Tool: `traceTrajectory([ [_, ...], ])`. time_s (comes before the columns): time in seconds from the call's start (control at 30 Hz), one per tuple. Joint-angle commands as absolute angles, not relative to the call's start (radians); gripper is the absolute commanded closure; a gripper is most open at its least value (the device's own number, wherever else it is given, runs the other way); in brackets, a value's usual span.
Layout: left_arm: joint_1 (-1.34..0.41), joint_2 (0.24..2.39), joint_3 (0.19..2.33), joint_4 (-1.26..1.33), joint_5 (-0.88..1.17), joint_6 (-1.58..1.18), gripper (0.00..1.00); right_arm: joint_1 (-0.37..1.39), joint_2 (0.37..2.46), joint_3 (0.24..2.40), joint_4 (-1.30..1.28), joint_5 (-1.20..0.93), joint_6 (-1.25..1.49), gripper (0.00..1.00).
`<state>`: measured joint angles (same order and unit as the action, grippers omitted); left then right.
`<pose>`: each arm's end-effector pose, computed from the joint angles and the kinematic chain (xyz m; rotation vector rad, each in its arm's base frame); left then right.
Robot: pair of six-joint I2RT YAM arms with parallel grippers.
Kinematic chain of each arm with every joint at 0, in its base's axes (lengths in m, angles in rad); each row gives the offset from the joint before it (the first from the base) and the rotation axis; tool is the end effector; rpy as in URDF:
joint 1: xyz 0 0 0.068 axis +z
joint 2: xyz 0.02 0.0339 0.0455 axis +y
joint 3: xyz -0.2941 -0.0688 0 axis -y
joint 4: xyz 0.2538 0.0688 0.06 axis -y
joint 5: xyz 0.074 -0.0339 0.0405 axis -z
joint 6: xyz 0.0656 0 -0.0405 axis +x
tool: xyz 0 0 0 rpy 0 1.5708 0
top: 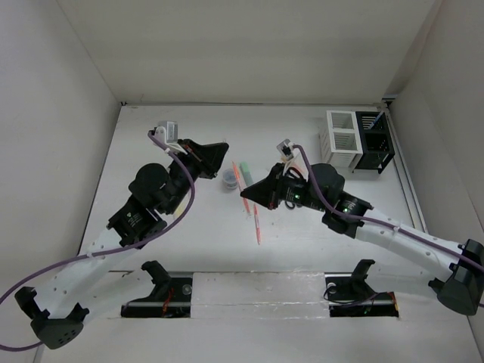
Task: Sort the stationery into containers
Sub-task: Close the pen cap on the pen.
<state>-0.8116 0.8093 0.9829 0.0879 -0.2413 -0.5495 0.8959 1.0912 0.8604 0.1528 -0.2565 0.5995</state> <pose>0.1420 -0.1268 0.4649 -0.0355 1.3853 -0.9931 0.1633 0.2307 0.3641 -0.4826 1.7648 1.3143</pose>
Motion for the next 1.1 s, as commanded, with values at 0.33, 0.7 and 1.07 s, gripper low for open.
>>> traceTrajectory([
  [0.33, -0.813, 0.81, 0.94, 0.229, -0.147, -0.52, 1.0, 0.922, 1.078, 0.905, 0.267, -0.301, 0.574, 1.0],
  [0.7, -0.813, 0.801, 0.91, 0.229, -0.196, -0.52, 1.0, 0.922, 1.068, 0.914, 0.267, -0.273, 0.565, 1.0],
  [1.07, -0.813, 0.801, 0.9, 0.229, -0.196, -0.529, 1.0, 0.922, 1.04, 0.896, 0.267, -0.218, 0.565, 1.0],
])
